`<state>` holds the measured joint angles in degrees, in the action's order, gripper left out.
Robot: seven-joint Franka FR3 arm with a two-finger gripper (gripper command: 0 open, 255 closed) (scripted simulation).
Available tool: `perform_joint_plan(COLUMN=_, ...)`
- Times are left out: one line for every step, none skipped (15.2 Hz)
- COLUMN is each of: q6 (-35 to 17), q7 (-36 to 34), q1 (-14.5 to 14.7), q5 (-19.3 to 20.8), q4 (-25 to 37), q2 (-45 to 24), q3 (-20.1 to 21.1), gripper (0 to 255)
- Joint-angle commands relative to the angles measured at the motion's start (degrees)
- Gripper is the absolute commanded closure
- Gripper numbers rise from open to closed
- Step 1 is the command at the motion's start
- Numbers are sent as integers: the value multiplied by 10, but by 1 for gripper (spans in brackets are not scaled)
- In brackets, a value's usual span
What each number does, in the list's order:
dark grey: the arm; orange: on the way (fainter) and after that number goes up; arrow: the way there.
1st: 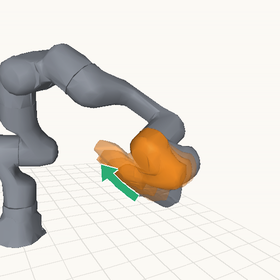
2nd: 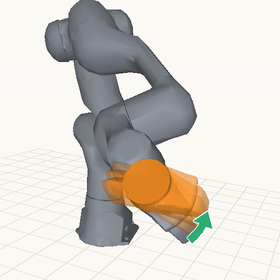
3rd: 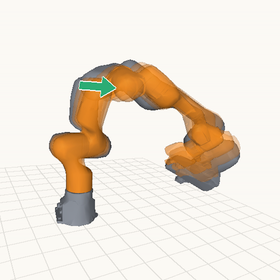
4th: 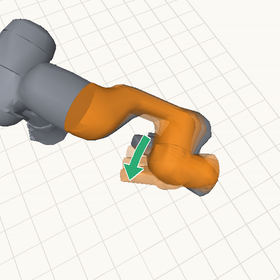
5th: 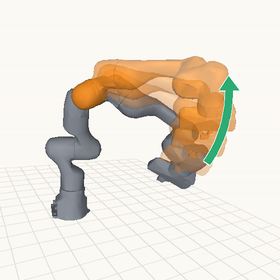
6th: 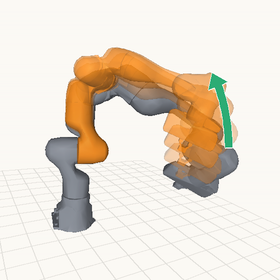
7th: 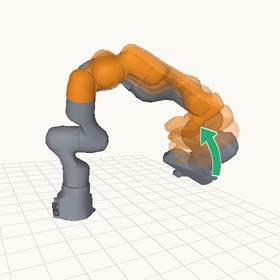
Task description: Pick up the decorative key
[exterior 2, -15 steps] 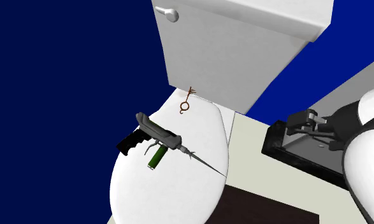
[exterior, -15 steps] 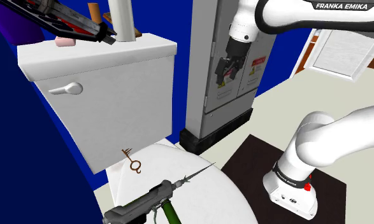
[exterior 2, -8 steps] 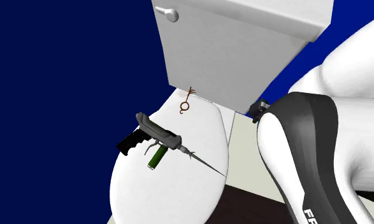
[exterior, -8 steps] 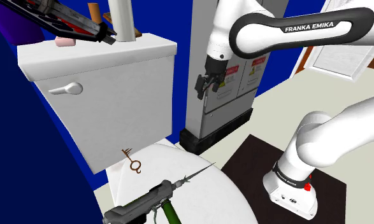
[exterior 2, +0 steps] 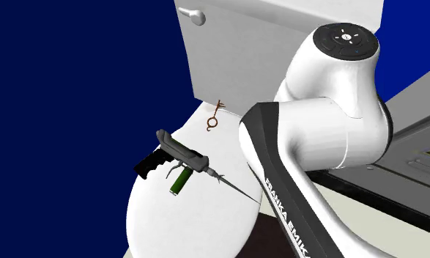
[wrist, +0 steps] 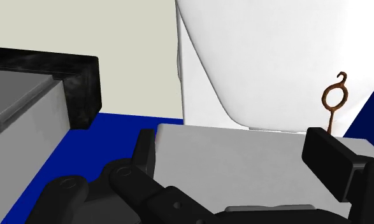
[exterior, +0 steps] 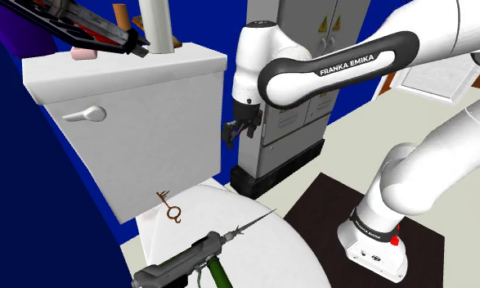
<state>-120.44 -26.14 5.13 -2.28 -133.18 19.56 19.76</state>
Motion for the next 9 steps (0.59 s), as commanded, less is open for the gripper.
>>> perform_joint_plan(q6=-21, q7=-28, q1=0, q5=15, q4=18, q2=-42, q3=21, gripper=0)
perform_joint_plan(q6=-31, q7=-42, q1=-1, q5=24, q4=26, q2=-63, q3=30, gripper=0)
perform_joint_plan(q6=-40, q7=-57, q1=-1, q5=35, q4=36, q2=-84, q3=39, gripper=0)
perform_joint_plan(q6=-48, q7=-72, q1=0, q5=47, q4=46, q2=-106, q3=48, gripper=0)
perform_joint_plan(q6=-55, q7=-87, q1=0, q5=60, q4=57, q2=-128, q3=55, gripper=0)
perform_joint_plan(q6=-62, q7=-104, q1=1, q5=74, q4=68, q2=-151, q3=62, gripper=0)
perform_joint_plan(q6=-68, q7=-120, q1=3, q5=89, q4=81, q2=-174, q3=69, gripper=0)
perform_joint_plan(q6=-72, q7=-137, q1=6, q5=105, q4=94, q2=-197, q3=74, gripper=0)
perform_joint_plan(q6=-76, q7=-154, q1=10, q5=122, q4=108, q2=-221, q3=78, gripper=0)
